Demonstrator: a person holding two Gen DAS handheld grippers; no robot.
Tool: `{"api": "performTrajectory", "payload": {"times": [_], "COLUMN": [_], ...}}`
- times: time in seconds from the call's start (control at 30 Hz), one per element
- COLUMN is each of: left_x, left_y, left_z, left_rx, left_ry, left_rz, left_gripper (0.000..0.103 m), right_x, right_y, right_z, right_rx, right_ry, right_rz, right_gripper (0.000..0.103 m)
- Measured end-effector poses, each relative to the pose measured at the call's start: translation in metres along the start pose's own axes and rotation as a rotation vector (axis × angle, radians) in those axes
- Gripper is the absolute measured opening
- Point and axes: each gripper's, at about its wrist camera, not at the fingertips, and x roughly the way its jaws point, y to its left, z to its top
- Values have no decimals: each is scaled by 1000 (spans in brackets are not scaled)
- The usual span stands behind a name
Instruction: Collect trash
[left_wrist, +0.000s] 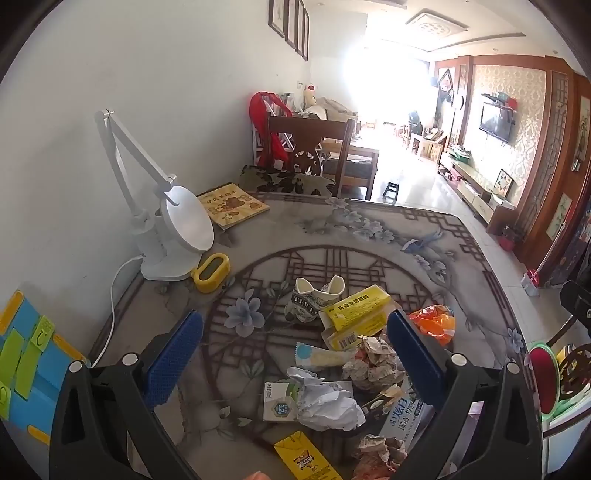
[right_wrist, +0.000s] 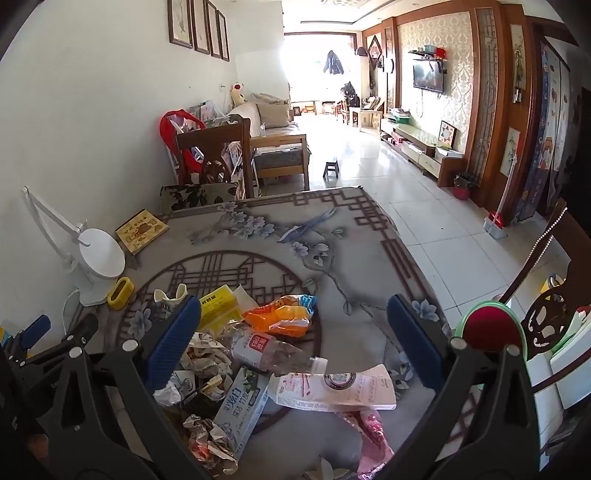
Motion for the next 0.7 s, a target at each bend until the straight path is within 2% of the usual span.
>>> {"api": "performTrajectory", "payload": {"times": [0.7], "left_x": [4], "left_y": [2], "left_z": [2], "left_rx": [-2], "left_ry": [20], "left_rz": [12], "left_gripper": [95], "right_x": [5], "right_y": [3], "right_z": [-2], "right_rx": [-14], "right_ry": [15], "right_rz": [-17], "right_gripper": [100]}}
